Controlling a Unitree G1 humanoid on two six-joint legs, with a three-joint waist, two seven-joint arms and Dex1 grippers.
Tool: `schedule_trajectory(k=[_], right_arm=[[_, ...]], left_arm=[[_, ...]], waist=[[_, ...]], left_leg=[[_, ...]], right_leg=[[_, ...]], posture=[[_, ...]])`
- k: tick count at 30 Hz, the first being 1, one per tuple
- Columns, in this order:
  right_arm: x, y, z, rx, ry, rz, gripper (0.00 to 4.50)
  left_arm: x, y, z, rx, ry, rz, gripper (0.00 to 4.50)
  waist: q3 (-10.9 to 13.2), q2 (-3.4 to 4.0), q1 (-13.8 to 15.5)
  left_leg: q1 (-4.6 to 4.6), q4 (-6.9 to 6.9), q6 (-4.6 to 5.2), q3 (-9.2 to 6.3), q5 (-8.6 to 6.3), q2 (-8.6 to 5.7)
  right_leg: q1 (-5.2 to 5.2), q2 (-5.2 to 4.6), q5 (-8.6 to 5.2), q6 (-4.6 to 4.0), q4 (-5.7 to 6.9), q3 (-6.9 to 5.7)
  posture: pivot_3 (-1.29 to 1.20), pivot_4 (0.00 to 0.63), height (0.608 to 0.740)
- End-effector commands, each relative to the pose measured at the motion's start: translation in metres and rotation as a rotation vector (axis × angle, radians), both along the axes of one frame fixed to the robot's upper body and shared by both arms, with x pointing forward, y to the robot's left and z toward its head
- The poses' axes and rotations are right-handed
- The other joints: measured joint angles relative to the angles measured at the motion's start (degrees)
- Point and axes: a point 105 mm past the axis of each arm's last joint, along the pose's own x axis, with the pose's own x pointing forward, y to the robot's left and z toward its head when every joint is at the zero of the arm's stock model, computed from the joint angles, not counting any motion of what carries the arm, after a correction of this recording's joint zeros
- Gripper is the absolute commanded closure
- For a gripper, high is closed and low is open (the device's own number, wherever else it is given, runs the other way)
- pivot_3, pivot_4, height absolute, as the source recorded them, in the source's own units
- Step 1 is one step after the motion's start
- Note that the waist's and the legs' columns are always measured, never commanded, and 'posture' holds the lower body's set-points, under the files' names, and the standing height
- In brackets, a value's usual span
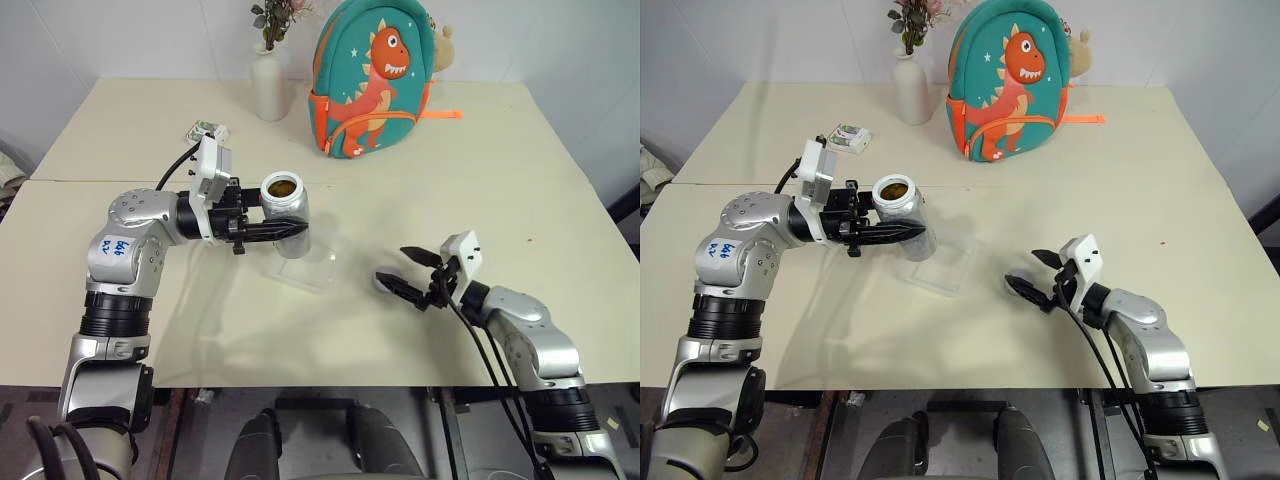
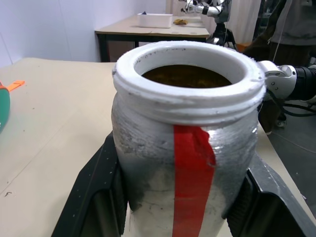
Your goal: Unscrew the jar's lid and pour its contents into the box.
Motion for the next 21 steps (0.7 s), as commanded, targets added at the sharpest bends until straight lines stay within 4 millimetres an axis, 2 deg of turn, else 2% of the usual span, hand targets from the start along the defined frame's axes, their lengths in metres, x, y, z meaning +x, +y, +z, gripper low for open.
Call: schedule_trajectory(k=[1,3,6,8,13,17,19,21], right_arm=[[-0.003,-0.007,0.036,0.006,-0.133,0.012,0.02],[-0.010,-0.005,0.058,-0.018,-0.215,0.046,0.02],[-0.017,-0.002,0.072,-0.056,-0.255,0.094,0.02],[-0.030,0.003,0.091,-0.107,-0.302,0.193,0.02],[-0.046,0.003,0.126,-0.137,-0.275,0.344,0.02],[-0.045,0.003,0.136,-0.164,-0.298,0.346,0.02],[-0.044,0.003,0.135,-0.169,-0.298,0.341,0.02],[-0.044,0.005,0.131,-0.169,-0.293,0.344,0.02]], left_arm=[[-0.001,0.000,0.012,-0.041,-0.033,-0.007,2.46],[0.000,0.002,0.013,-0.050,-0.029,0.000,2.46],[0.000,0.004,0.014,-0.059,-0.033,0.001,2.46],[0.001,0.012,0.013,-0.037,-0.029,0.020,2.46],[0.006,0.031,0.010,0.021,-0.051,0.106,2.46],[0.012,0.045,0.009,0.079,-0.104,0.229,2.46],[0.019,0.045,0.016,0.058,-0.125,0.332,2.46],[0.021,0.042,0.015,0.087,-0.151,0.377,2.46]], waist=[[0.0,0.00,0.0],[0.0,0.00,0.0],[0.0,0.00,0.0],[0.0,0.00,0.0],[0.0,0.00,0.0],[0.0,-0.01,0.0],[0.0,-0.03,0.1],[0.0,-0.06,0.2]], left_leg=[[0.00,0.00,-0.01,0.00,-0.01,0.00],[0.00,0.00,-0.01,0.01,-0.01,0.00],[0.00,0.00,-0.01,0.01,-0.02,0.00],[0.01,0.00,-0.02,-0.01,-0.02,0.00],[0.01,0.00,-0.02,0.03,-0.04,0.01],[0.01,0.00,0.00,0.01,-0.05,0.02],[0.00,0.00,0.00,0.02,-0.07,0.01],[-0.07,0.01,0.00,0.02,-0.07,0.01]], right_leg=[[0.00,0.00,0.00,0.00,0.00,0.00],[0.00,0.00,0.00,0.00,0.00,0.00],[0.00,0.00,0.00,0.01,0.00,0.00],[0.00,0.01,0.00,0.00,0.00,-0.01],[0.00,0.00,0.00,0.00,-0.03,0.03],[0.00,-0.01,-0.01,-0.03,-0.03,0.01],[0.00,-0.02,-0.01,-0.03,-0.05,0.01],[-0.02,-0.04,0.00,-0.01,-0.06,0.02]], posture=[[0.00,0.150,0.740],[0.00,0.150,0.740],[0.00,0.150,0.740],[0.00,0.150,0.740],[0.00,0.150,0.740],[0.00,0.150,0.740],[0.00,0.150,0.740],[0.00,0.150,0.740]])
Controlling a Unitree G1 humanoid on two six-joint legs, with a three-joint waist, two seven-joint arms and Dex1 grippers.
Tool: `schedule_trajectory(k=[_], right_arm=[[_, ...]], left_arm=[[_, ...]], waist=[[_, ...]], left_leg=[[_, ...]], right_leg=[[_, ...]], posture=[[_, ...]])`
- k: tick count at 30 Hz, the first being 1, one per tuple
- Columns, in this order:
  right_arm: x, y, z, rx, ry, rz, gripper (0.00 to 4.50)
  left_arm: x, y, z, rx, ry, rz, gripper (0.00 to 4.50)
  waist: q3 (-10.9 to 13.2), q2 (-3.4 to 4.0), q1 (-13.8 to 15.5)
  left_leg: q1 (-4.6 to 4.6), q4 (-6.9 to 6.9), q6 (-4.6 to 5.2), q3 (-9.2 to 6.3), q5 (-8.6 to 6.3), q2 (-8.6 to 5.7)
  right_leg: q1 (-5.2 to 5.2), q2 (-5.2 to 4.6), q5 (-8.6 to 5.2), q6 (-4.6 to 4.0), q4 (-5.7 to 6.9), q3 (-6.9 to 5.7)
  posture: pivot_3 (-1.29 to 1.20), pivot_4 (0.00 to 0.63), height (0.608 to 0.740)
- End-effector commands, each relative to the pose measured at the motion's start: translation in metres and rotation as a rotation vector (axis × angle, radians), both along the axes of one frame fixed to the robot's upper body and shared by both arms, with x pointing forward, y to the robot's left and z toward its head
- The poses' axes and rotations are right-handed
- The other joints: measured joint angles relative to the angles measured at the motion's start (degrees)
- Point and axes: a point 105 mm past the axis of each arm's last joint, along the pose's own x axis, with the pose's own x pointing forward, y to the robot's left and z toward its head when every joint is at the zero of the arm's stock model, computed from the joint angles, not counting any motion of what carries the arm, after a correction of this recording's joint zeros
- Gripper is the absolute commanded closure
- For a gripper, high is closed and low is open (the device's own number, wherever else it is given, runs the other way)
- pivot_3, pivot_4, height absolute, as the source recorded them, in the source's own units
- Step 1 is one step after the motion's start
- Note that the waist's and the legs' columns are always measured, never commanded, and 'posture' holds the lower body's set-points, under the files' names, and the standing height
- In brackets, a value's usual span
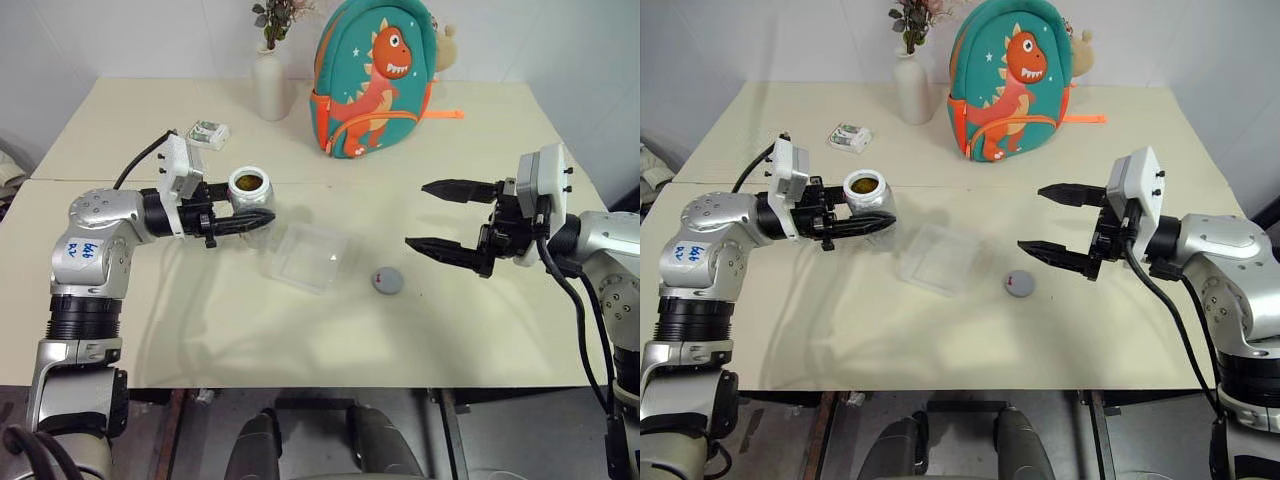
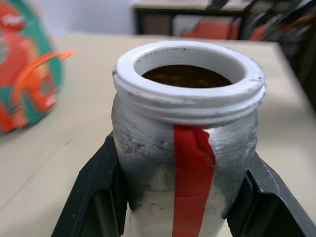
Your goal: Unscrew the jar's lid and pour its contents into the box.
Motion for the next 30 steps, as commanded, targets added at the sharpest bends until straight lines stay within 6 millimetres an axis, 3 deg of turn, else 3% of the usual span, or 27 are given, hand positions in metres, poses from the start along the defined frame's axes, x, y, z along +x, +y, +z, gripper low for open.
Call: schedule_trajectory(k=[1,8,13,19,25,30], right_arm=[[-0.006,0.006,0.004,-0.001,-0.036,0.021,0.02],[-0.004,0.011,-0.001,0.040,-0.032,0.001,0.02],[-0.003,0.009,-0.006,0.056,-0.029,-0.030,0.02],[0.000,0.008,-0.008,0.087,-0.030,-0.070,0.02],[0.003,0.009,-0.007,0.125,-0.035,-0.100,0.02],[0.004,0.011,-0.006,0.163,-0.038,-0.119,0.02]], left_arm=[[-0.001,-0.002,0.011,0.056,-0.116,0.080,2.46],[0.008,-0.009,0.001,0.200,-0.212,0.182,2.46],[0.030,-0.009,0.015,0.305,-0.433,0.344,2.46],[0.034,-0.024,0.046,0.521,-1.007,0.462,2.46],[0.022,-0.047,0.023,0.842,-1.582,0.294,2.46],[0.016,-0.060,0.005,0.818,-1.786,0.265,2.46]], waist=[[0.0,0.00,0.1],[0.0,0.00,0.0],[0.0,-0.01,0.2],[0.0,-0.01,0.4],[0.0,-0.01,0.2],[0.0,-0.01,0.6]], left_leg=[[0.00,0.00,0.01,0.00,0.00,0.00],[0.01,0.03,-0.01,0.04,-0.03,-0.01],[0.02,0.03,-0.01,0.03,-0.03,-0.01],[0.01,0.04,0.00,0.09,-0.04,-0.02],[0.09,0.03,-0.02,0.25,-0.06,-0.02],[0.04,0.13,0.00,0.28,-0.07,-0.05]], right_leg=[[0.01,0.00,0.00,0.01,-0.01,0.00],[0.00,0.00,0.01,0.02,0.02,0.02],[0.00,0.01,0.02,0.02,0.02,0.02],[-0.01,0.00,0.05,0.07,0.00,0.10],[-0.01,0.00,0.08,0.14,0.00,0.25],[-0.01,-0.01,0.13,0.22,0.01,0.27]], posture=[[0.00,0.150,0.740],[0.00,0.150,0.740],[0.00,0.150,0.740],[0.00,0.150,0.740],[0.00,0.150,0.740],[0.00,0.150,0.740]])
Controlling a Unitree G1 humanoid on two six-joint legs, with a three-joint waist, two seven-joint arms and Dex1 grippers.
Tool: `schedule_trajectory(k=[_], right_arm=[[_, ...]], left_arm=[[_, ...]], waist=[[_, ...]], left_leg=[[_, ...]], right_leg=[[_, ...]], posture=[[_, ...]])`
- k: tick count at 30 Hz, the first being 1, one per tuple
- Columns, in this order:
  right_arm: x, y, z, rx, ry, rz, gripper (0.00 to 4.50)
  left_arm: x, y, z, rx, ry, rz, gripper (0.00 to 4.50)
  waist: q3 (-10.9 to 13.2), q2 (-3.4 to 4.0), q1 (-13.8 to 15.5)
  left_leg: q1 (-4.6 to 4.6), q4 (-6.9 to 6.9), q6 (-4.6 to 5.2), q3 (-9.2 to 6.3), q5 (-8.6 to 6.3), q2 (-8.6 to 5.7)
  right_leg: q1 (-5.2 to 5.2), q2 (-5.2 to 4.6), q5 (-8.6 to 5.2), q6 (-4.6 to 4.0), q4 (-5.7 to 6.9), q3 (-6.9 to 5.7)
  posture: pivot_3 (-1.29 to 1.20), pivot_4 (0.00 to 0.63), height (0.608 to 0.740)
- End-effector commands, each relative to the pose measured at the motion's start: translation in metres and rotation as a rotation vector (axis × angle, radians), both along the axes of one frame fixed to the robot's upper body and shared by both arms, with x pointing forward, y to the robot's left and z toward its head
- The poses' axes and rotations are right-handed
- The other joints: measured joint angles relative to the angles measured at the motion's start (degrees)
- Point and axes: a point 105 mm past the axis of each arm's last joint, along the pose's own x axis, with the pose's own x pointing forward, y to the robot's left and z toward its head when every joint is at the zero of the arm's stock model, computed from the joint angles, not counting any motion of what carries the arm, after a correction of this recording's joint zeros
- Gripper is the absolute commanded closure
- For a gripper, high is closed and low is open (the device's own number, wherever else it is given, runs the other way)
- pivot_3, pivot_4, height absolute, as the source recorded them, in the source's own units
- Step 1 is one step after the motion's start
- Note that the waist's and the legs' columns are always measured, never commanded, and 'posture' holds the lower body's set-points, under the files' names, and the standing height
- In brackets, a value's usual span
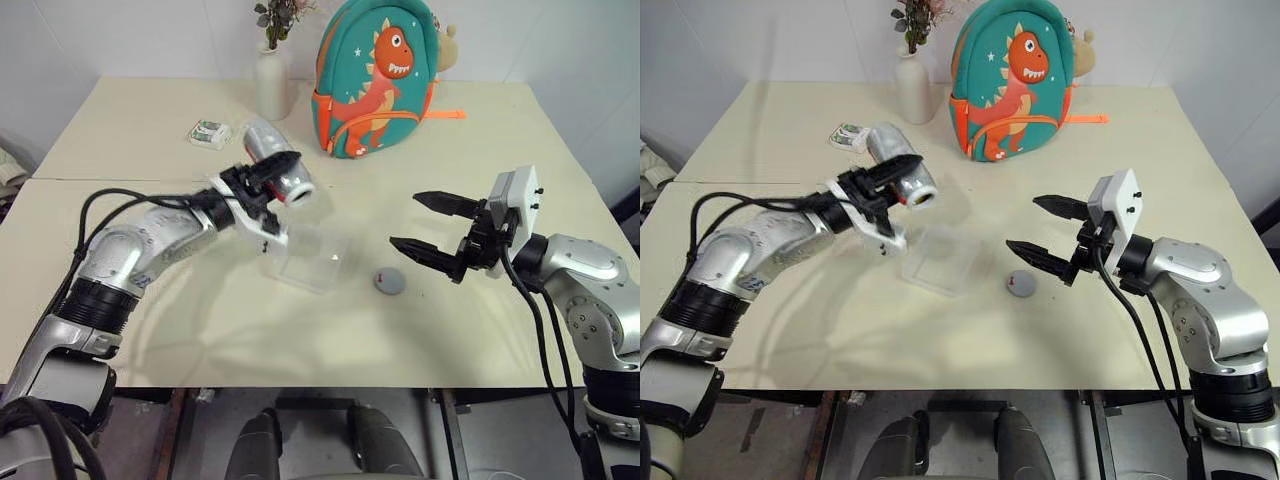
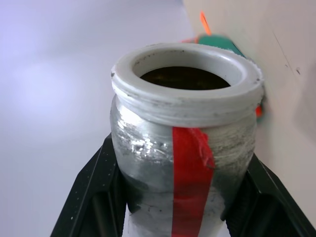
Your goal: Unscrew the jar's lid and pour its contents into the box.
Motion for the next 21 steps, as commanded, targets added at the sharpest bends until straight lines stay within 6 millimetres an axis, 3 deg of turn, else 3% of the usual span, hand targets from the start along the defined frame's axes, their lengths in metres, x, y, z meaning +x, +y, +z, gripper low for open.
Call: schedule_trajectory(k=[1,6,10,21], right_arm=[[-0.006,0.002,0.015,0.037,-0.074,-0.005,0.02],[-0.005,0.003,0.018,0.086,-0.078,-0.034,0.02],[-0.003,0.005,0.020,0.122,-0.080,-0.043,0.02],[-0.002,0.005,0.017,0.135,-0.066,-0.037,0.02]], left_arm=[[-0.006,-0.007,0.000,0.028,-0.151,-0.055,2.46],[0.000,-0.011,0.006,0.048,-0.355,-0.041,2.46],[0.005,-0.017,0.002,0.082,-0.402,-0.036,2.46],[0.003,-0.004,0.009,-0.075,-0.211,-0.034,2.46]], waist=[[0.0,0.00,0.1],[0.0,0.00,0.6],[0.0,0.00,1.0],[0.0,-0.01,0.9]], left_leg=[[0.00,0.01,0.00,0.00,0.00,0.00],[0.00,0.06,0.01,0.01,-0.01,0.00],[-0.01,0.15,0.02,0.01,-0.02,-0.01],[-0.02,0.18,0.03,0.05,-0.04,-0.01]], right_leg=[[0.00,0.00,0.00,0.01,0.00,0.00],[-0.03,0.02,0.00,0.01,0.09,0.00],[-0.02,0.01,0.01,0.02,0.15,0.00],[-0.04,0.00,0.02,0.03,0.21,0.02]], posture=[[0.00,0.150,0.740],[0.00,0.150,0.740],[0.00,0.150,0.740],[0.00,0.150,0.740]])
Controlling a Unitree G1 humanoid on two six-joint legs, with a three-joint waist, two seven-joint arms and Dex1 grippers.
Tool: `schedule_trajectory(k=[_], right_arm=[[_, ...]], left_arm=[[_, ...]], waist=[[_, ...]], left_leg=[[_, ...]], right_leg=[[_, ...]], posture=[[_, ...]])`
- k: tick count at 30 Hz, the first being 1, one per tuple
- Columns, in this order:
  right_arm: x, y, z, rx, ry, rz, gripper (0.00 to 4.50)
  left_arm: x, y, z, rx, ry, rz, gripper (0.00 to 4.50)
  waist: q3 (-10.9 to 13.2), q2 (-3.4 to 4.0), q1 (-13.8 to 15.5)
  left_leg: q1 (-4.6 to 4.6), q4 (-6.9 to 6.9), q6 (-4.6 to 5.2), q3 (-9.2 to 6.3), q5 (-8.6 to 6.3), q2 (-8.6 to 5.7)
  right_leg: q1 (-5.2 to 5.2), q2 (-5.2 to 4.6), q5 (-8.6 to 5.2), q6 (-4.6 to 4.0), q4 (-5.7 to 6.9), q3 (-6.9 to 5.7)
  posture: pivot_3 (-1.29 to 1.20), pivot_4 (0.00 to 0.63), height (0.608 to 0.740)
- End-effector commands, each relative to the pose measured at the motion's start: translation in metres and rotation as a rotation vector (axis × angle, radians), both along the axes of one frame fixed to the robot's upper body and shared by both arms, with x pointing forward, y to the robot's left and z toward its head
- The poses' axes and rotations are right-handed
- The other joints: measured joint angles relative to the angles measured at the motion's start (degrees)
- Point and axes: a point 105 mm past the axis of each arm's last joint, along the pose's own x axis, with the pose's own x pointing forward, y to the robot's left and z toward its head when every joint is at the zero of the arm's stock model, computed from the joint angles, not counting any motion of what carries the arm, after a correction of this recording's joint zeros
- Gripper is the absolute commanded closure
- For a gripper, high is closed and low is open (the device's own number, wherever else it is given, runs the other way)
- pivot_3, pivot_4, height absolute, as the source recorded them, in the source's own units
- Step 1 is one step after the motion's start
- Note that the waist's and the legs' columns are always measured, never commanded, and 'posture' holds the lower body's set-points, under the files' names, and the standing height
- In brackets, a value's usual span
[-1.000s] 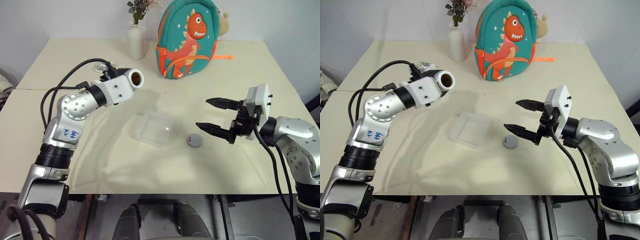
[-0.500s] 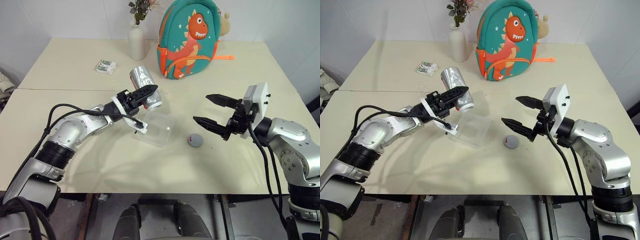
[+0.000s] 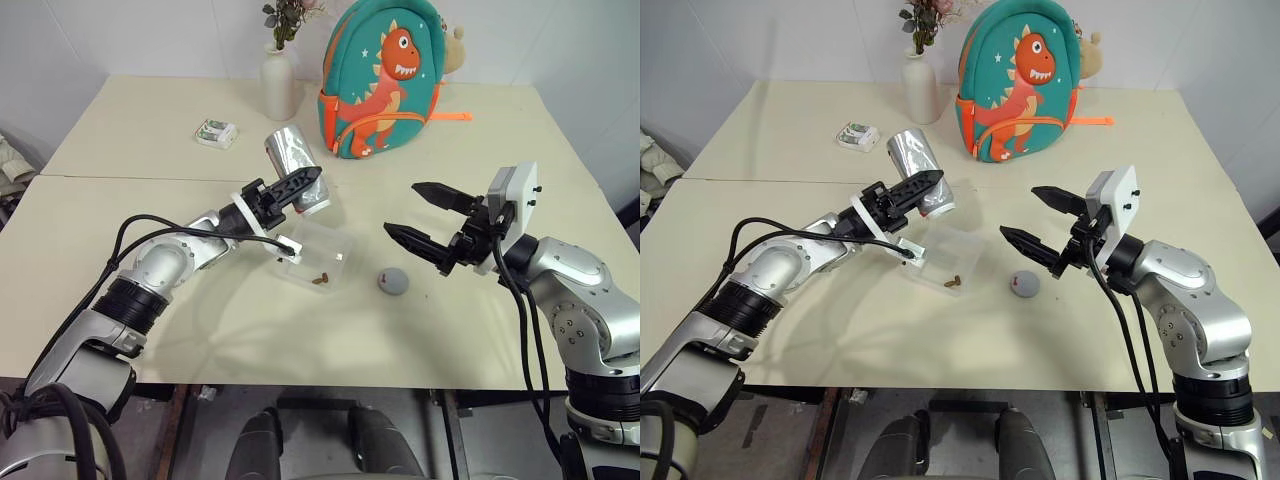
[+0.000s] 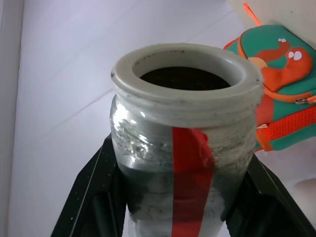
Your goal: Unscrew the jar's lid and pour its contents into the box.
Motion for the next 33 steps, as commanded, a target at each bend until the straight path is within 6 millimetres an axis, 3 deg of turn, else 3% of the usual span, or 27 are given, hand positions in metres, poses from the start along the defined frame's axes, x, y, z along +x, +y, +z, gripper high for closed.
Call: schedule_trajectory(k=[1,3,5,10,12,16,22,26,33], right_arm=[[-0.004,-0.001,0.012,0.033,-0.049,0.010,0.02],[-0.004,0.000,0.011,0.035,-0.044,0.017,0.02],[-0.004,0.001,0.010,0.030,-0.033,0.030,0.02],[-0.004,0.004,0.006,0.022,-0.014,0.055,0.02],[-0.004,0.006,0.006,0.019,-0.008,0.071,0.02],[-0.006,0.014,0.005,0.005,-0.001,0.112,0.02],[-0.004,0.021,0.007,-0.001,-0.008,0.142,0.02],[-0.003,0.027,0.008,-0.005,-0.019,0.157,0.02],[-0.001,0.032,0.012,0.002,-0.033,0.170,0.02]], left_arm=[[-0.005,0.012,0.020,-0.129,0.083,-0.013,2.46],[-0.002,0.018,0.018,-0.210,0.228,-0.009,2.46],[0.005,0.036,0.017,-0.438,0.478,0.022,2.46],[0.021,0.092,0.004,-1.232,1.112,-0.009,2.46],[0.022,0.106,-0.004,-1.397,1.219,-0.021,2.46],[0.022,0.144,-0.019,-1.673,1.266,0.015,2.46],[0.016,0.183,-0.029,-1.768,1.140,0.038,2.46],[0.016,0.199,-0.045,-1.765,1.111,0.097,2.46],[0.010,0.217,-0.061,-1.844,1.036,0.052,2.46]], waist=[[0.0,0.00,0.0],[0.0,0.00,-0.1],[0.0,0.01,0.0],[0.0,0.01,-0.1],[0.0,0.00,-0.4],[0.0,0.00,-0.9],[0.0,-0.03,-1.4],[0.0,-0.04,-1.5],[-0.1,-0.09,-1.4]], left_leg=[[0.00,0.01,0.00,0.01,0.00,0.00],[0.02,0.01,0.00,0.02,0.00,0.00],[0.02,0.03,0.00,0.02,0.00,0.01],[0.03,0.26,0.01,0.05,-0.01,0.07],[0.02,0.43,0.03,0.00,-0.01,0.07],[0.09,0.47,0.08,-0.07,0.02,0.06],[0.07,0.47,0.07,-0.10,0.03,0.05],[0.07,0.45,0.06,-0.09,0.02,0.05],[0.05,0.39,0.03,-0.09,-0.01,0.06]], right_leg=[[0.00,0.00,0.00,0.00,0.03,0.00],[0.00,0.00,0.00,0.00,0.06,0.02],[-0.01,0.00,0.00,-0.01,0.10,0.01],[0.01,0.02,-0.02,-0.06,0.28,0.00],[0.02,0.06,-0.01,-0.06,0.39,-0.01],[0.11,0.07,0.01,-0.04,0.38,0.00],[0.12,0.06,0.03,-0.02,0.33,-0.01],[0.11,0.06,0.04,-0.04,0.31,-0.01],[0.11,0.05,0.05,-0.06,0.24,-0.03]], posture=[[0.00,0.150,0.740],[0.00,0.150,0.740],[0.00,0.150,0.740],[0.00,0.150,0.740],[0.00,0.150,0.740],[0.00,0.150,0.740],[0.00,0.150,0.740],[0.00,0.150,0.740],[0.00,0.150,0.740]])
